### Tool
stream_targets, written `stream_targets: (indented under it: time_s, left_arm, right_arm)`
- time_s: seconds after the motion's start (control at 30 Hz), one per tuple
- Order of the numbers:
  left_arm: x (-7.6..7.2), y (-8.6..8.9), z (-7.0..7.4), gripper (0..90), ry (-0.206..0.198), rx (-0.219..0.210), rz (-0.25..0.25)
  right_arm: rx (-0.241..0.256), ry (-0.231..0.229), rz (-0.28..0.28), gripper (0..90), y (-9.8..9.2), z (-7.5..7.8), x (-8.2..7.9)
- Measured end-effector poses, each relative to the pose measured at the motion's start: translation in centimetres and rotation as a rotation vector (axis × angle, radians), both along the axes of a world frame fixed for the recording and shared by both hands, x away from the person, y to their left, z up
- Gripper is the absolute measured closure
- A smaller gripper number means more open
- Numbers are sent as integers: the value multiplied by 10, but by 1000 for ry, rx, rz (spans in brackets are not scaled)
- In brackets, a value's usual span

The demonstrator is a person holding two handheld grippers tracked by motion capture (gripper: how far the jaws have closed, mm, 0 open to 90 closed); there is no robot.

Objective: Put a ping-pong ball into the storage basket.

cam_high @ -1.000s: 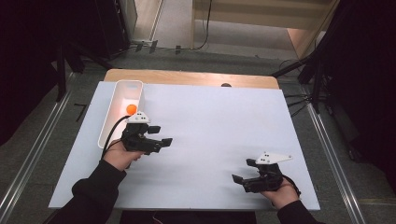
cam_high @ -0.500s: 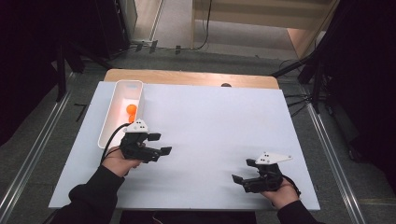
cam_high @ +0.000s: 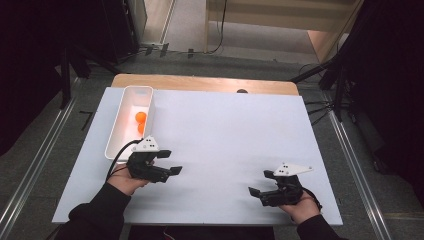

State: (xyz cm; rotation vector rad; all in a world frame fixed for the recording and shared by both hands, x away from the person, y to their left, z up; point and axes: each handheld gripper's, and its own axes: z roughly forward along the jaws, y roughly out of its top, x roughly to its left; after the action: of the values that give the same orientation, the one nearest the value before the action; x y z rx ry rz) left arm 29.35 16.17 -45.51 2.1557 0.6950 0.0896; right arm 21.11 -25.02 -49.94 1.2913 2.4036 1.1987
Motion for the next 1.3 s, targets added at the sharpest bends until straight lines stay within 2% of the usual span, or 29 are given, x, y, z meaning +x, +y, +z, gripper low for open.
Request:
stream_targets:
  time_s: [0.53, 0.9, 1.3]
  left_arm:
    - [-9, 8, -10, 271, 18, 18, -18]
    - [-13, 15, -16, 271, 28, 56, -49]
    - [-17, 21, -19, 271, 34, 70, -50]
  right_arm:
    - [0, 5, -2, 116, 0, 0, 0]
    - [-1, 7, -4, 116, 0, 0, -1]
    - [-2, 7, -3, 116, 0, 0, -1]
